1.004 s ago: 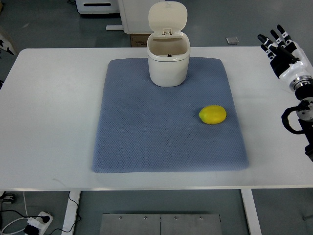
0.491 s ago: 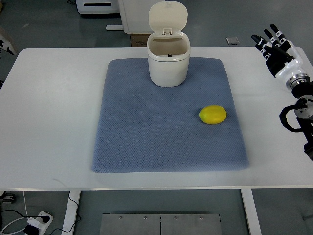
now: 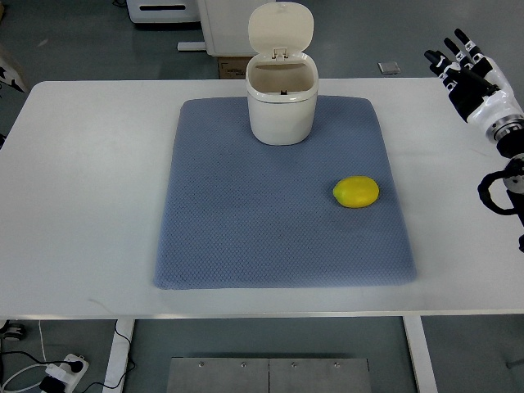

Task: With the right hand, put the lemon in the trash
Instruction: 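Move the right hand down toward the yellow lemon on the mat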

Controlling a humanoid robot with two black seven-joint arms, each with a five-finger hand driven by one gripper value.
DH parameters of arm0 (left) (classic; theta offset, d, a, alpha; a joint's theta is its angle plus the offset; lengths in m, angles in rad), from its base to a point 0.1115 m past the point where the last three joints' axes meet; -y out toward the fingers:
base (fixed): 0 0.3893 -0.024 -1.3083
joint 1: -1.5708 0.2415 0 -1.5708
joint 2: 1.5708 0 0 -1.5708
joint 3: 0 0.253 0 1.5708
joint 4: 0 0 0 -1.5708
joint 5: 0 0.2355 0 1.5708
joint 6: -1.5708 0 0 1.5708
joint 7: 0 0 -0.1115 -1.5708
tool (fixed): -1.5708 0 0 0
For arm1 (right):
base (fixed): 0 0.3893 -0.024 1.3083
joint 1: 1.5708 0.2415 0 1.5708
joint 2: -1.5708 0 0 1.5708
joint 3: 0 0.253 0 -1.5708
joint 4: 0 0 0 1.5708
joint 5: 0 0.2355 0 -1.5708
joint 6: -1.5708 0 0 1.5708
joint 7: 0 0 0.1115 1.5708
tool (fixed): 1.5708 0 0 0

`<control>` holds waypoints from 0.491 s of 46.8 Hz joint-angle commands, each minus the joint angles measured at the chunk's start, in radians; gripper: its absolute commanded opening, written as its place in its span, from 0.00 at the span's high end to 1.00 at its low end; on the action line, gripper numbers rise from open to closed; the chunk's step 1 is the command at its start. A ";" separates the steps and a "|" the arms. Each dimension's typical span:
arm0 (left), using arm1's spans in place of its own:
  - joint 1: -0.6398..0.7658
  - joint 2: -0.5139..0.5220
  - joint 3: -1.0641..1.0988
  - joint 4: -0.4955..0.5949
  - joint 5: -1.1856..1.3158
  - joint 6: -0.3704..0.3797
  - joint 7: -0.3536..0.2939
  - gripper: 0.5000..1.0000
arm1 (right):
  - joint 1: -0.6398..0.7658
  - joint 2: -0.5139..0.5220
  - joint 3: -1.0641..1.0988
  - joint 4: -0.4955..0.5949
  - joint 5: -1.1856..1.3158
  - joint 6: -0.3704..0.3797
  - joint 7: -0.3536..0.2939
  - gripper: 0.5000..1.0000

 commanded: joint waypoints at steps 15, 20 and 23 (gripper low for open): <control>0.000 0.000 0.000 0.000 0.000 0.000 0.000 0.00 | 0.001 -0.063 -0.166 0.000 -0.031 0.074 0.062 0.00; 0.000 0.000 0.000 0.000 0.000 0.000 0.000 0.00 | 0.008 -0.084 -0.250 0.000 -0.104 0.074 0.119 0.00; 0.000 0.000 0.000 0.000 0.000 0.000 0.000 0.00 | 0.012 -0.095 -0.296 0.000 -0.143 0.074 0.164 0.00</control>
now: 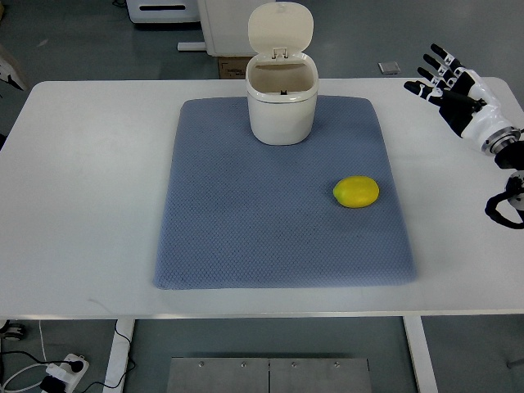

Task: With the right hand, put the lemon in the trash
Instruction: 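Move the right hand down toward the yellow lemon on the mat, then close the right hand's fingers around the yellow lemon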

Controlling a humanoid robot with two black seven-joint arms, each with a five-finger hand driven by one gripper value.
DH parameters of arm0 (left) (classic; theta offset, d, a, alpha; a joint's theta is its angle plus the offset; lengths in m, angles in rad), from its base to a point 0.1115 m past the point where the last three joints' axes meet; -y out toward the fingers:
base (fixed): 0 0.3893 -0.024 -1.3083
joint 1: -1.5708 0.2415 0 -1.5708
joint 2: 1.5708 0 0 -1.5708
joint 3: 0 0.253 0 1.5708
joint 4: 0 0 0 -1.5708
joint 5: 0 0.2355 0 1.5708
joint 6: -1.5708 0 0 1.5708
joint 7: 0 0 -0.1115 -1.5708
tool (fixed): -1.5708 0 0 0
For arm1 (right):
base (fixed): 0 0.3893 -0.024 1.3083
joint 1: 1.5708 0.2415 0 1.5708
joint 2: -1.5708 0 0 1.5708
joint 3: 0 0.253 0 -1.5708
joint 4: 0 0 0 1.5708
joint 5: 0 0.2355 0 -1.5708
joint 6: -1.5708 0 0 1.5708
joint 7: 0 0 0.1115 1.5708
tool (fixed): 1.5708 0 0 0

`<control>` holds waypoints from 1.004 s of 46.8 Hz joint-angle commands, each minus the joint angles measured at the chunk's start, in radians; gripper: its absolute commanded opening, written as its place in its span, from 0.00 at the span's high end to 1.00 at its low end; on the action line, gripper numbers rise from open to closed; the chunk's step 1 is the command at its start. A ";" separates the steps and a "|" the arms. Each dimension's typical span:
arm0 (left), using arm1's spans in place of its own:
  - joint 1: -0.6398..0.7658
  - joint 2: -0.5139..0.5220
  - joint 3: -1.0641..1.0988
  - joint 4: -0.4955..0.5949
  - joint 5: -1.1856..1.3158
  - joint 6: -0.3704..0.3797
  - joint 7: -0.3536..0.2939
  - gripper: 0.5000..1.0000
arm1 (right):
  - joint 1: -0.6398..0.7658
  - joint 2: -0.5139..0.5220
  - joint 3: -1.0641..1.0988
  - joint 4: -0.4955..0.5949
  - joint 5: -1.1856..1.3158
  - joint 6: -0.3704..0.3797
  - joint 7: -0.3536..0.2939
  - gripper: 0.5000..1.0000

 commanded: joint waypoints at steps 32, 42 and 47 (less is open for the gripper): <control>0.000 0.000 0.000 0.000 0.000 0.000 0.000 0.00 | 0.039 -0.077 -0.493 0.029 -0.135 -0.005 0.272 0.00; 0.000 0.000 0.000 0.000 0.000 0.000 0.000 0.00 | 0.063 -0.071 -0.597 0.026 -0.144 -0.026 0.322 0.00; 0.000 0.000 0.000 0.000 0.000 0.000 0.000 0.00 | 0.059 -0.068 -0.622 0.026 -0.145 -0.048 0.342 0.01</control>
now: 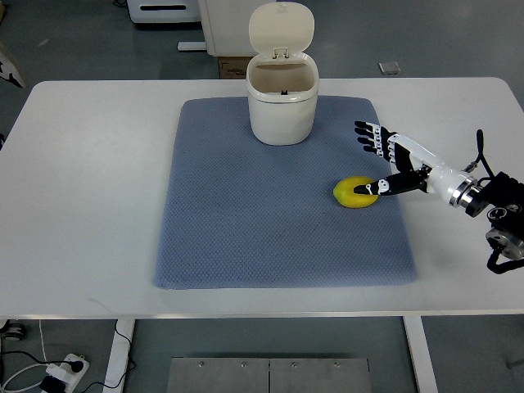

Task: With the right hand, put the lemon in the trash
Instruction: 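Close the right hand's fingers around the yellow lemon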

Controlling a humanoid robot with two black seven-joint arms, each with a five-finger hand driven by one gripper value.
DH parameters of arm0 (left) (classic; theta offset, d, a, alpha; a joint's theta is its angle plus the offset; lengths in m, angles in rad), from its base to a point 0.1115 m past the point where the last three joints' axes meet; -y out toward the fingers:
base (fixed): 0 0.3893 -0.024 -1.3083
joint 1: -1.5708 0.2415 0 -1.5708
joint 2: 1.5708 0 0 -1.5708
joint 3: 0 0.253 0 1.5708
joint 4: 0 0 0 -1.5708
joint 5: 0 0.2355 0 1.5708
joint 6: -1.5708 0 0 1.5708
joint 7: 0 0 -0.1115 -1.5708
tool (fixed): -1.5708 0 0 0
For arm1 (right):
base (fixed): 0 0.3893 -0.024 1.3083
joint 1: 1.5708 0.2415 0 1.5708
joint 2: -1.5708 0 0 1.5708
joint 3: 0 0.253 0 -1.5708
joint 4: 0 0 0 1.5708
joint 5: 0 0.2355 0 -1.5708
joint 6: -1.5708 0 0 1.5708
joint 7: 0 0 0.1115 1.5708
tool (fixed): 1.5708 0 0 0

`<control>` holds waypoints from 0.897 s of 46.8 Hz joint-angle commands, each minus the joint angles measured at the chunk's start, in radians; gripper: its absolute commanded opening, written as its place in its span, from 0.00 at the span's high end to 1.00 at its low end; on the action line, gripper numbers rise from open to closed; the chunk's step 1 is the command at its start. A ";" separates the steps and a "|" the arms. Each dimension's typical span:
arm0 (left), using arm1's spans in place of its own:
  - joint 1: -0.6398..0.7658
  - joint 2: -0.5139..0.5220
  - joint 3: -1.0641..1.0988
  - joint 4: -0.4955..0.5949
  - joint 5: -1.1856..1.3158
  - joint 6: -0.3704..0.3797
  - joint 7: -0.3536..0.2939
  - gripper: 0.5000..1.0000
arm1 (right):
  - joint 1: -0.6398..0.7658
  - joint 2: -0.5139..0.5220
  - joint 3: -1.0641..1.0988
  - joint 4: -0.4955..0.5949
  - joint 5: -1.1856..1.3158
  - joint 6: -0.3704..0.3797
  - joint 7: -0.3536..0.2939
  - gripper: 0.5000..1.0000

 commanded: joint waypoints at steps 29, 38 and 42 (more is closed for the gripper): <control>0.000 0.000 0.000 0.000 0.000 0.000 0.000 0.00 | -0.012 0.024 -0.116 -0.009 0.000 -0.110 0.031 0.14; 0.000 0.000 0.000 0.000 0.000 0.000 0.000 0.00 | -0.013 0.030 -0.118 -0.017 0.000 -0.118 0.031 0.28; 0.000 0.000 0.000 0.000 0.000 0.000 0.000 0.00 | -0.019 0.030 -0.118 -0.025 0.000 -0.119 0.031 0.31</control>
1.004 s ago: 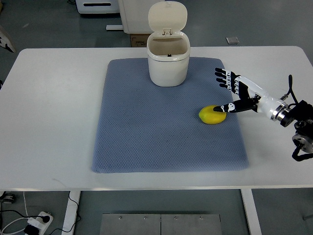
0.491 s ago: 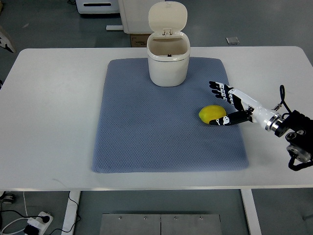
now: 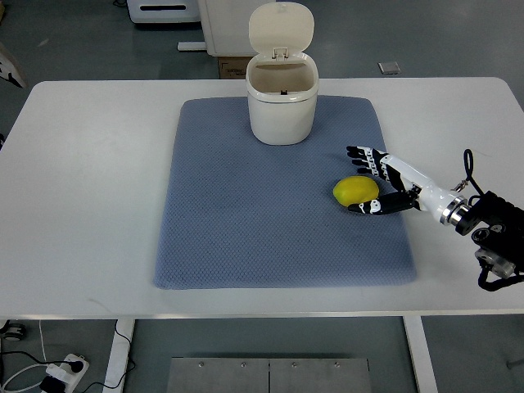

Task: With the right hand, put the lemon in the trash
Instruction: 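Close the right hand's fingers around the yellow lemon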

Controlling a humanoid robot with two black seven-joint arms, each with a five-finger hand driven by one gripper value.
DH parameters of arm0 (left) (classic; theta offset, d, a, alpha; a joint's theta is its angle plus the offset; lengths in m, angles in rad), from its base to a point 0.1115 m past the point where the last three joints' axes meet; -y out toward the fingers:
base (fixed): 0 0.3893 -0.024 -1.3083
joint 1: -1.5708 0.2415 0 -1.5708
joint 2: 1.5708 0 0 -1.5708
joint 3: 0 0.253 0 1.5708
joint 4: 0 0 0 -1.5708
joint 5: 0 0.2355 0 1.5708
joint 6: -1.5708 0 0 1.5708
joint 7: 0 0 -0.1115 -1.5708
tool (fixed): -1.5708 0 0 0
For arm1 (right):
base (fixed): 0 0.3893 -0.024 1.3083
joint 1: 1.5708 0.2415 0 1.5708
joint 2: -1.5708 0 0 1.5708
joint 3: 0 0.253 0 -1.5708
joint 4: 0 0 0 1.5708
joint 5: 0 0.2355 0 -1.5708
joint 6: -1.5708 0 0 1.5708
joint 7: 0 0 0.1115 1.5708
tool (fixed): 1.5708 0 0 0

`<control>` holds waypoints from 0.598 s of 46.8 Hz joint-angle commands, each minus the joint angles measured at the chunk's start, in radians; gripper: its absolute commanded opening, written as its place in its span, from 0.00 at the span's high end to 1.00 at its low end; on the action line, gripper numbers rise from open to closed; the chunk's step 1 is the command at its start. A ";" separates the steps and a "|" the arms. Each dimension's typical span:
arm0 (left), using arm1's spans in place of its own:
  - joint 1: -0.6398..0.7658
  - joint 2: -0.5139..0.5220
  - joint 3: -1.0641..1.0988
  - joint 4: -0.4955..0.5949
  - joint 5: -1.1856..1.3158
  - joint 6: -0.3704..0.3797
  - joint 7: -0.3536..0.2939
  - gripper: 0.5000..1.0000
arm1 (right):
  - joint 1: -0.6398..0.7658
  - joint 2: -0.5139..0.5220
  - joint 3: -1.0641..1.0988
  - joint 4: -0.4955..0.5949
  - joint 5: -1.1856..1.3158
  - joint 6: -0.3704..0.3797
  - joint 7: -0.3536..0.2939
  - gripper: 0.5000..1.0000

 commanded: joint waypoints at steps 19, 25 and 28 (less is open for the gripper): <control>0.000 0.000 0.000 0.000 0.000 0.000 0.000 0.00 | -0.012 0.000 -0.017 -0.019 0.002 -0.034 0.000 0.41; 0.000 0.000 0.000 0.000 0.000 0.000 0.000 0.00 | -0.010 -0.001 -0.017 -0.017 0.002 -0.034 0.000 0.64; 0.000 0.000 0.000 0.000 0.000 0.000 0.000 0.00 | -0.008 -0.003 -0.018 -0.017 0.002 -0.033 0.000 0.97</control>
